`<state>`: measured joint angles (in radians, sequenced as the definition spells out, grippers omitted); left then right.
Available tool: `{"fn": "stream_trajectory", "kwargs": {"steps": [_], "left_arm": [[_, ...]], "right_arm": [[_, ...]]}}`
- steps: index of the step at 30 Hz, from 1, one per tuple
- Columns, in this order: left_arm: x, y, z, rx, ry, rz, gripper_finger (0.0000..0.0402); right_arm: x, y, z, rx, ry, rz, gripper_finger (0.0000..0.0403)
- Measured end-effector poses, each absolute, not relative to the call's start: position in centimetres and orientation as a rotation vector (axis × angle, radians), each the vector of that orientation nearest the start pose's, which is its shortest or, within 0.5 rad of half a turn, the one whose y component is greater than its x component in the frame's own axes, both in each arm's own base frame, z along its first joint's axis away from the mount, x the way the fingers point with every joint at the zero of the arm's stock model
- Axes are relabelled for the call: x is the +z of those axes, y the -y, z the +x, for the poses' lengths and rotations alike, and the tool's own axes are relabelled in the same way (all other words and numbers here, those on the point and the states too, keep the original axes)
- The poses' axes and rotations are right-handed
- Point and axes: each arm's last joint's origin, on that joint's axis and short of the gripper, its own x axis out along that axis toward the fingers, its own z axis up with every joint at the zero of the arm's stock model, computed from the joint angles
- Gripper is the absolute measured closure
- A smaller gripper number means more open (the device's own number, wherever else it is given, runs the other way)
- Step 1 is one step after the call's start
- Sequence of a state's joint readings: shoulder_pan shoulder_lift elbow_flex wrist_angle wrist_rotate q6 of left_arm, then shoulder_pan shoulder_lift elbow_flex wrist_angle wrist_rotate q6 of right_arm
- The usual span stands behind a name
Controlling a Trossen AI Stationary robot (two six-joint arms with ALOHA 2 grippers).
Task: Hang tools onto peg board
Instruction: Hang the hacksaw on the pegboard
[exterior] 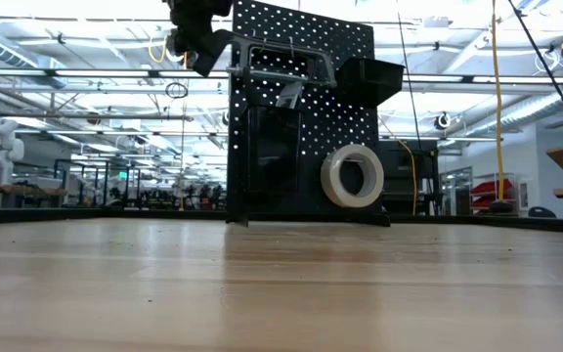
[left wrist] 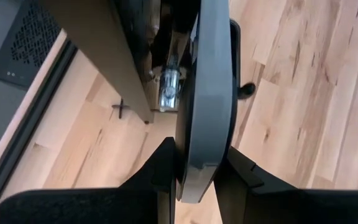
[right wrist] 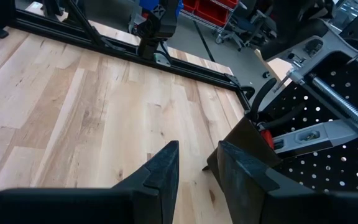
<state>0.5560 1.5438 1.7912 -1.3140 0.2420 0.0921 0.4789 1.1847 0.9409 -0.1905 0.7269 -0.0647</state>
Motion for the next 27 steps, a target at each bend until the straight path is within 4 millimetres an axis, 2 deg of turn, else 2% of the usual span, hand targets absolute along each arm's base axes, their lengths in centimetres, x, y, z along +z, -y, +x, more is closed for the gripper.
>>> {"fn": "stream_trajectory", "kwargs": {"steps": [13,23,27], "left_arm": [[41.6,-14.3,24.3,0.250,-0.928,-0.305,0.0336],[40.1,-15.1,25.9,0.241,-0.983,-0.330,0.0336],[39.9,-15.1,26.0,0.240,-0.991,-0.333,0.0323]], "right_arm": [[31.1,-10.0,23.5,-0.232,-0.356,-0.309,0.0300],[31.1,-10.0,23.5,-0.232,-0.353,-0.305,0.0300],[31.1,-10.1,23.5,-0.210,-0.353,-0.300,0.0300]]}}
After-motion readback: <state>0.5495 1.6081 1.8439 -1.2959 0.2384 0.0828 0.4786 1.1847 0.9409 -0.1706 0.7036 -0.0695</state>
